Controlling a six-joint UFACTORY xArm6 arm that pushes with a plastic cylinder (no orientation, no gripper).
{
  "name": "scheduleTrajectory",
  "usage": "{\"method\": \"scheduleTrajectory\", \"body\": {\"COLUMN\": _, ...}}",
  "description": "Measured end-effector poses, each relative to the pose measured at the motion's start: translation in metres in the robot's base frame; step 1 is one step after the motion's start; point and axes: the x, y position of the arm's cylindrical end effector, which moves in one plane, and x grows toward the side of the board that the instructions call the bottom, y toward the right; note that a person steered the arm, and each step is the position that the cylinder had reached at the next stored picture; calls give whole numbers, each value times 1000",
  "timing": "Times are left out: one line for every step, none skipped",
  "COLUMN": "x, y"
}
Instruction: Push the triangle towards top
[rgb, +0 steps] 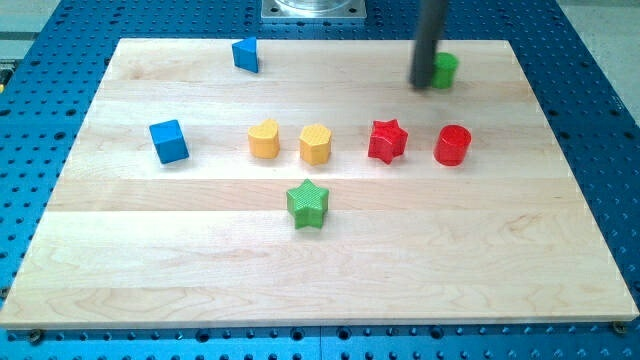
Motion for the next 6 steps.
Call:
{"method": "scheduleTrajectory", "body": {"x": -8, "y": -85}}
{"method": "scheduleTrajectory", "body": {"x": 11, "y": -207}}
{"method": "scheduleTrajectory", "body": {"x": -23, "y": -281}}
{"method": "scheduleTrajectory", "body": {"x": -60, "y": -277}}
{"method": "scheduleTrajectory", "body": {"x": -86, "y": -272}}
{"method": "scheduleTrajectory", "body": {"x": -92, "y": -283}}
